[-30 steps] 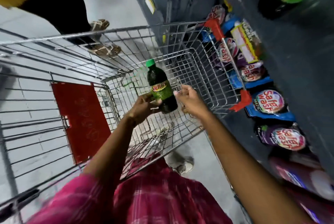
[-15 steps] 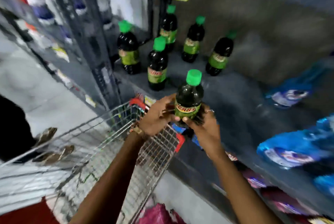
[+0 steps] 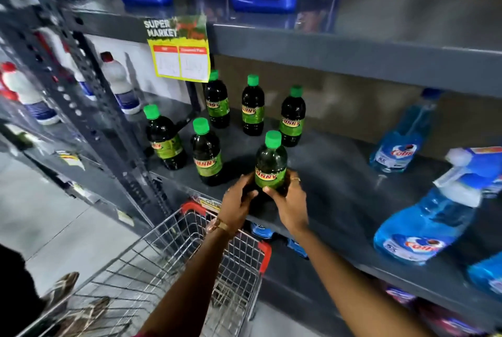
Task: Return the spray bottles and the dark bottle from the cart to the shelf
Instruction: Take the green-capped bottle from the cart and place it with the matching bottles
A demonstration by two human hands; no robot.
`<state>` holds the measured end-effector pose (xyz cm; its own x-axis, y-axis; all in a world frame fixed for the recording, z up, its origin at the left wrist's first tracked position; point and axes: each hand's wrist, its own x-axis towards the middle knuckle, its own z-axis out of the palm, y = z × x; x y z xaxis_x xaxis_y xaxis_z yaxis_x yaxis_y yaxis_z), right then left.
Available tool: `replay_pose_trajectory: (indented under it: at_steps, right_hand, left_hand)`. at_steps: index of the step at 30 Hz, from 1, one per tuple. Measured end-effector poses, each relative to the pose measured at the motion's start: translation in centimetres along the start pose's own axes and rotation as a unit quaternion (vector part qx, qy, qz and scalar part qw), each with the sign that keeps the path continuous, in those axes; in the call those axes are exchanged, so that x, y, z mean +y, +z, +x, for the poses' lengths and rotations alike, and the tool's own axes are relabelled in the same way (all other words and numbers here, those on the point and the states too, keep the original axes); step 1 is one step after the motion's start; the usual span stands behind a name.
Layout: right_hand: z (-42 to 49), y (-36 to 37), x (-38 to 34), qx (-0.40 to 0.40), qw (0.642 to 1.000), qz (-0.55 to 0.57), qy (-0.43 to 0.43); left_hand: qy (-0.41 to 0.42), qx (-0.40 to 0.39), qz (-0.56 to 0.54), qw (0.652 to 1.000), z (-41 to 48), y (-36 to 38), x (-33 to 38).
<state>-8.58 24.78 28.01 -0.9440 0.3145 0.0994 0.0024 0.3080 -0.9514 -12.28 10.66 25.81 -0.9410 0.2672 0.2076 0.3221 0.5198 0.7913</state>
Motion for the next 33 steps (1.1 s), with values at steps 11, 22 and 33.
replay_pose_trajectory:
  at_steps: [11,22,33]
  right_hand:
    - [-0.3,1.1,-0.2,-0.01,0.998,-0.042,-0.046]
    - [-1.0,1.3,0.4,0.01,0.998,-0.047,-0.04]
    - [-1.4,1.2,0.7,0.0,0.998,-0.042,-0.035]
  left_hand:
    - [-0.001,-0.035,0.179,0.983,-0.6,0.6,-3.2]
    - [-0.003,-0.05,0.191,0.98,-0.6,0.7,-3.7]
    - [0.006,-0.091,0.168,0.981,-0.6,-0.4,-3.6]
